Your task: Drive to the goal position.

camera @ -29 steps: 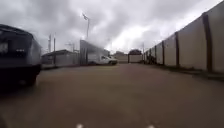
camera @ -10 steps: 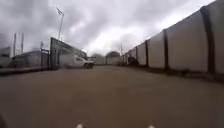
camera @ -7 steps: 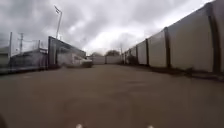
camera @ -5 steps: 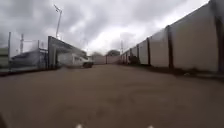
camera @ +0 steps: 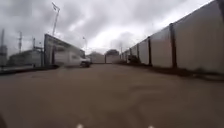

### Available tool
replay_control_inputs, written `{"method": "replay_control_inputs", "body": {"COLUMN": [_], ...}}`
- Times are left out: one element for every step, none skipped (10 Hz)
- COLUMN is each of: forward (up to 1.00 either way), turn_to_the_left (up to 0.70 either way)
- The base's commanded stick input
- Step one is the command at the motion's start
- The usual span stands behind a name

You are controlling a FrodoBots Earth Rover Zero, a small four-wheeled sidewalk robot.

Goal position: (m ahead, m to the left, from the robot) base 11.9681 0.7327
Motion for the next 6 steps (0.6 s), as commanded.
{"method": "replay_control_inputs", "body": {"forward": [1.00, 1.00, 1.00, 1.00, 1.00, 1.00], "turn_to_the_left": [0.03, 0.03, 0.03, 0.03, 0.03, 0.03]}}
